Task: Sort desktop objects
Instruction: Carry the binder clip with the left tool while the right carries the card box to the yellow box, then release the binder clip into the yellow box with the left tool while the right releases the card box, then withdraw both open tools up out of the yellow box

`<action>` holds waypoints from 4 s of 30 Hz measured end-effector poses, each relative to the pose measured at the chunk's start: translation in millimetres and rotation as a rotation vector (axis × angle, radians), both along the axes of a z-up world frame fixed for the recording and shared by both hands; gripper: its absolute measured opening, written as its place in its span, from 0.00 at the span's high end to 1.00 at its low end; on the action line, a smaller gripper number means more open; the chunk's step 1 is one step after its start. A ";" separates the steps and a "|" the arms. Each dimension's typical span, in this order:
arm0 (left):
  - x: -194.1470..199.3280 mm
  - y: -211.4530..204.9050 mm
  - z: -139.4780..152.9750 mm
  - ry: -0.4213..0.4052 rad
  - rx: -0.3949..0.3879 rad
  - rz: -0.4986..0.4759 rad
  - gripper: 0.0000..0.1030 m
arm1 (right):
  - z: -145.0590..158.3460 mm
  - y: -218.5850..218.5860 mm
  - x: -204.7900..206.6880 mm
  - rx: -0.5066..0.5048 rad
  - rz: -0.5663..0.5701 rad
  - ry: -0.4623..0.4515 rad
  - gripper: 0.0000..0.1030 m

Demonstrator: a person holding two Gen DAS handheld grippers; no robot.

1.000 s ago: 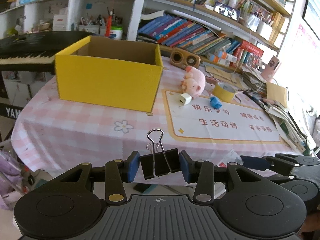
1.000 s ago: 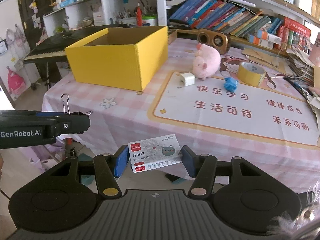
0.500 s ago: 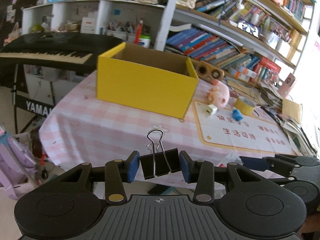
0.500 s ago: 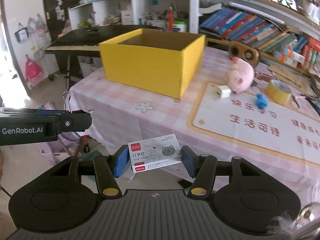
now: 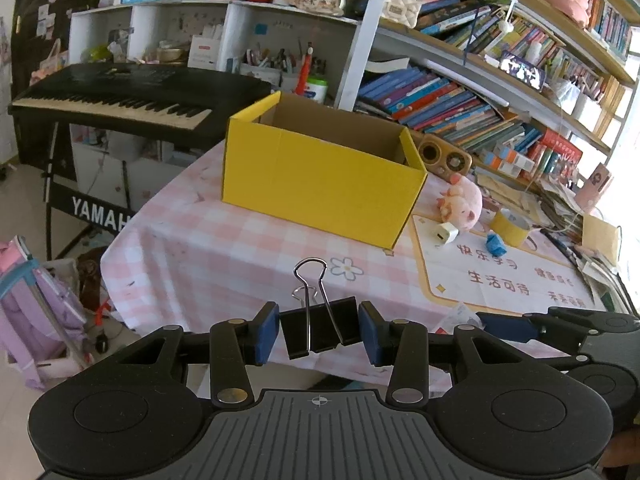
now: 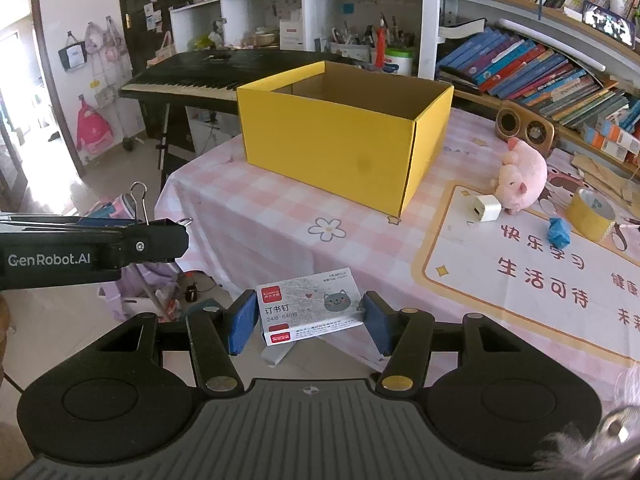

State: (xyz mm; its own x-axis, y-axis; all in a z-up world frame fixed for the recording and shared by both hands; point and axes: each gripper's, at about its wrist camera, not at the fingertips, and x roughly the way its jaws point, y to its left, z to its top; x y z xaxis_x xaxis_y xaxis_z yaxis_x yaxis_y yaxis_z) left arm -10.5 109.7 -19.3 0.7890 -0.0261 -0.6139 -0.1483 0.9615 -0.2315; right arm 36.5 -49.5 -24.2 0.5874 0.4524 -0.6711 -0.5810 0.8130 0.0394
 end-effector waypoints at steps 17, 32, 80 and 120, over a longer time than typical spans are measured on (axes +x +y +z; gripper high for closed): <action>51.2 -2.8 12.0 -0.026 0.062 0.052 0.60 | 7.0 1.1 59.0 0.040 0.045 -0.029 0.47; 141.3 -6.4 45.5 -0.145 0.108 0.100 0.60 | 50.7 2.8 156.5 0.113 0.115 -0.165 0.47; 256.1 -29.0 2.5 0.065 0.303 -0.054 0.57 | -9.6 123.0 336.9 -0.316 0.445 0.072 0.46; 128.9 16.0 50.0 -0.174 0.224 0.119 0.17 | 67.9 -3.5 198.7 0.107 -0.124 -0.215 0.24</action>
